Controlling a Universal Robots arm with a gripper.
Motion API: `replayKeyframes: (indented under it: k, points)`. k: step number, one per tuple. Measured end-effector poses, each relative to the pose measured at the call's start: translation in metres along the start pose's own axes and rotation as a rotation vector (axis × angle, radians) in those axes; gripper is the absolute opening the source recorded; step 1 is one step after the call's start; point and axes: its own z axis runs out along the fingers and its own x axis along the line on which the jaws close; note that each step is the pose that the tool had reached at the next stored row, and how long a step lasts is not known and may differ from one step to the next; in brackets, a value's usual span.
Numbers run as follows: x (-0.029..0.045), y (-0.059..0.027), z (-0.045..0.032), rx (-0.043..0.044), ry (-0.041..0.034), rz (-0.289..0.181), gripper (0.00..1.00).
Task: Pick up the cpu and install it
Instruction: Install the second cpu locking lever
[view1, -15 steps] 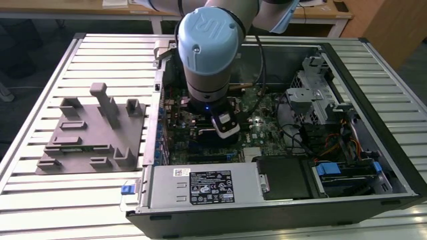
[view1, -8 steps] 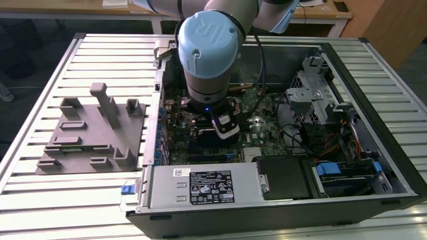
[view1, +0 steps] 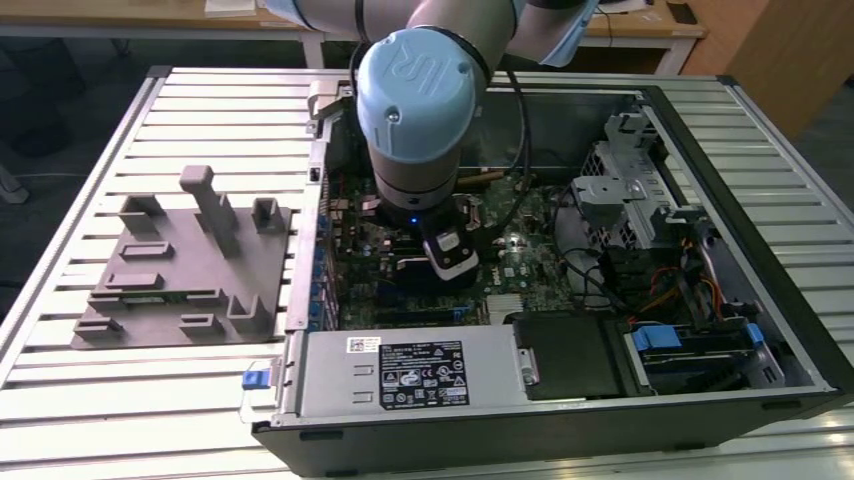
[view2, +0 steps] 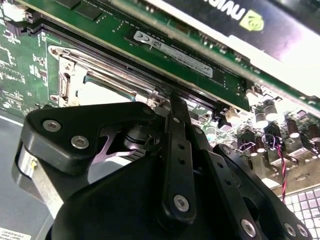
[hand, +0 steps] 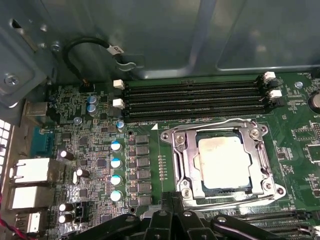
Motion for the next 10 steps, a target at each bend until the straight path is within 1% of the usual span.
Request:
replayKeyframes:
  k: [3,6,8,10]
  points:
    - [0.0,0.0007,-0.0013,-0.0005,-0.0002,0.0,0.11]
    - [-0.0001,0.0021,-0.0051,0.0022,-0.0003,0.0,0.11]
    - [-0.0001,0.0025,-0.0059,0.007,-0.0007,0.0,0.11]
    - [-0.0001,0.0029,-0.007,0.0138,-0.0013,-0.001,0.11]
